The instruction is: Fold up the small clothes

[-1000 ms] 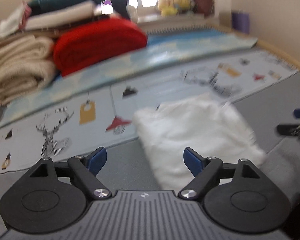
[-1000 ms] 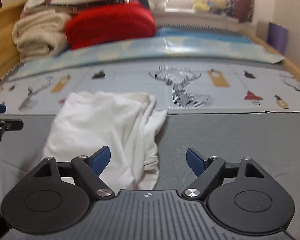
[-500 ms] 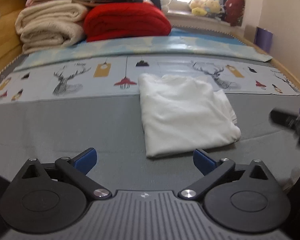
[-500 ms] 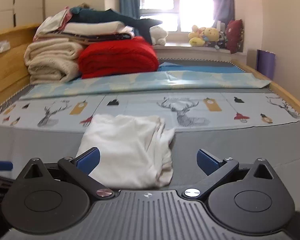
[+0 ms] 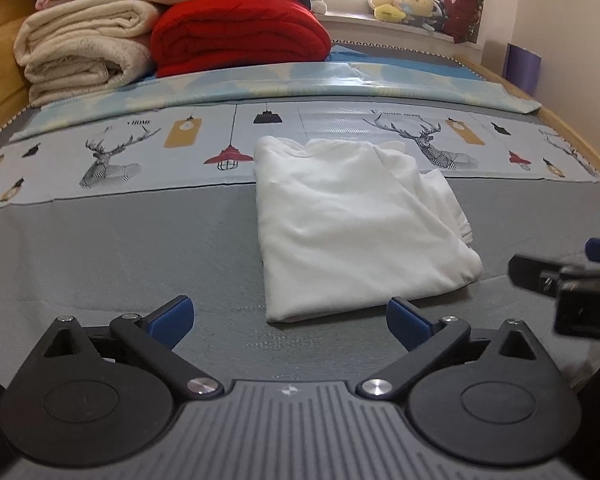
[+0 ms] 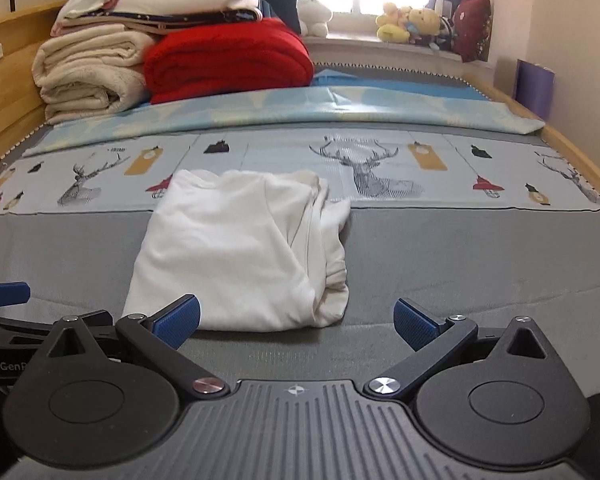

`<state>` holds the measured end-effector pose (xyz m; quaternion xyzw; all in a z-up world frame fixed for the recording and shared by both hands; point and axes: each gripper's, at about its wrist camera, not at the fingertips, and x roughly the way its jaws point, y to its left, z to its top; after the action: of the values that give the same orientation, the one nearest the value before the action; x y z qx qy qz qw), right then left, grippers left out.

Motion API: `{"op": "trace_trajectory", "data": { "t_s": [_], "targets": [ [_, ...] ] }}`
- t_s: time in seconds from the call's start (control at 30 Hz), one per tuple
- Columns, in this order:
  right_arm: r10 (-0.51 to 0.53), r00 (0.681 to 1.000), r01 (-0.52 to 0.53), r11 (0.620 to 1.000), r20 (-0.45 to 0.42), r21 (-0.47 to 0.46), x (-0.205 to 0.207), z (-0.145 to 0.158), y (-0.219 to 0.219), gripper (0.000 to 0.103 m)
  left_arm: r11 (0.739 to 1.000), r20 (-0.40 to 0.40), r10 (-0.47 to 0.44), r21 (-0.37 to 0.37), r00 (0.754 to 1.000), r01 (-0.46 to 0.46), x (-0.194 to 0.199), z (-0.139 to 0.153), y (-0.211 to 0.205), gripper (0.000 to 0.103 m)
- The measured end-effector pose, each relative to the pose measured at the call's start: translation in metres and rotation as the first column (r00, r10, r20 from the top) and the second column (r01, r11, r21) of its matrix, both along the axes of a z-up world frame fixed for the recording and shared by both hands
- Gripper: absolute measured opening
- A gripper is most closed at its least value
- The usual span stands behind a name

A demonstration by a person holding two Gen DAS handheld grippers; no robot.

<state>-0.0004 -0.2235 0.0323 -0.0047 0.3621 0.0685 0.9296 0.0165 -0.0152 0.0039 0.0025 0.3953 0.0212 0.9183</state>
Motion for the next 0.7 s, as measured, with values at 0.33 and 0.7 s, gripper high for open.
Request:
{"op": "trace_trajectory", "data": {
  "t_s": [0.33, 0.7],
  "targets": [
    [0.047, 0.999, -0.047, 0.998, -0.007, -0.035, 0.0015, -0.0033, 0.0093, 0.102, 1.000, 0.009, -0.010, -0.009, 1.000, 0.010, 0.0001, 0.0006, 0.0002, 0.103],
    [0.053, 0.999, -0.053, 0.998, -0.006, -0.040, 0.0025, -0.0037, 0.0090, 0.102, 1.000, 0.005, -0.011, -0.019, 1.000, 0.011, 0.0002, 0.0000, 0.0019, 0.103]
  ]
}}
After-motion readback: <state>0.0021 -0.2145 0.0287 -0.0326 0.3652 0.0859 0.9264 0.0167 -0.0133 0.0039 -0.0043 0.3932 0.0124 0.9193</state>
